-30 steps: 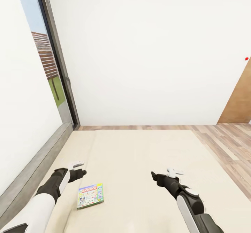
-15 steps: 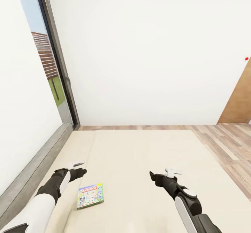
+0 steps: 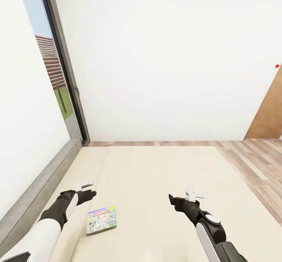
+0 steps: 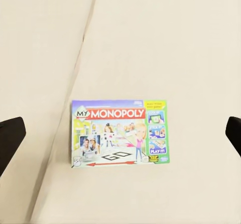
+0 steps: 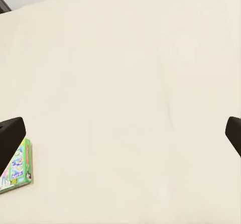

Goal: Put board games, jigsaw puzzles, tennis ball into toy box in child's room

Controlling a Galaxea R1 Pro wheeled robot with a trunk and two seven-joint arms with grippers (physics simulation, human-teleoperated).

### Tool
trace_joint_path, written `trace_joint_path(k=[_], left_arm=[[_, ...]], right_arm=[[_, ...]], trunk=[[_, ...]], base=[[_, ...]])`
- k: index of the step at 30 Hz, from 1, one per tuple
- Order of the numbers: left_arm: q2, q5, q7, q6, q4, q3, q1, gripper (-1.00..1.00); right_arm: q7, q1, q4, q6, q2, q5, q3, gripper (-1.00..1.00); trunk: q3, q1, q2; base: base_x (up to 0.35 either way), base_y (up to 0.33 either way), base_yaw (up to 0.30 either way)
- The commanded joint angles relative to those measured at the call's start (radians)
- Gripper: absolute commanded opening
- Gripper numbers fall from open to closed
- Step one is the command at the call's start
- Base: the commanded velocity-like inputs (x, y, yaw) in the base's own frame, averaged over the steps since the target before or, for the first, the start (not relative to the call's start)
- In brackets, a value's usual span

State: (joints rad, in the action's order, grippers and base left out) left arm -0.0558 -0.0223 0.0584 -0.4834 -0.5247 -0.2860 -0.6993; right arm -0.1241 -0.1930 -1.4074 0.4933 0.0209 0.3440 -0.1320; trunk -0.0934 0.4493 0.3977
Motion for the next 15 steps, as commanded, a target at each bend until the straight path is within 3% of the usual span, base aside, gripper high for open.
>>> trace_joint_path(k=[1,8,15], left_arm=[[-0.001,-0.001,0.006,-0.008,-0.002,-0.008,-0.001,1.0],[-0.007,0.001,0.005,-0.02,-0.001,-0.014,-0.005,1.0],[-0.006,0.001,0.006,-0.079,-0.001,-0.016,-0.013,1.0]], right_arm=[[-0.01,-0.001,-0.002,0.002,0.001,0.01,-0.004,1.0],[-0.01,0.0,-0.01,-0.001,0.001,0.013,-0.003,1.0],[-0.009,0.0,-0.012,0.005,0.001,0.023,0.004,1.0]], trunk=[[-0.002,0.001,0.002],[-0.002,0.001,0.002],[-0.003,0.001,0.002]], base=[[0.0,0.0,0.0],[0.0,0.0,0.0],[0.0,0.0,0.0]])
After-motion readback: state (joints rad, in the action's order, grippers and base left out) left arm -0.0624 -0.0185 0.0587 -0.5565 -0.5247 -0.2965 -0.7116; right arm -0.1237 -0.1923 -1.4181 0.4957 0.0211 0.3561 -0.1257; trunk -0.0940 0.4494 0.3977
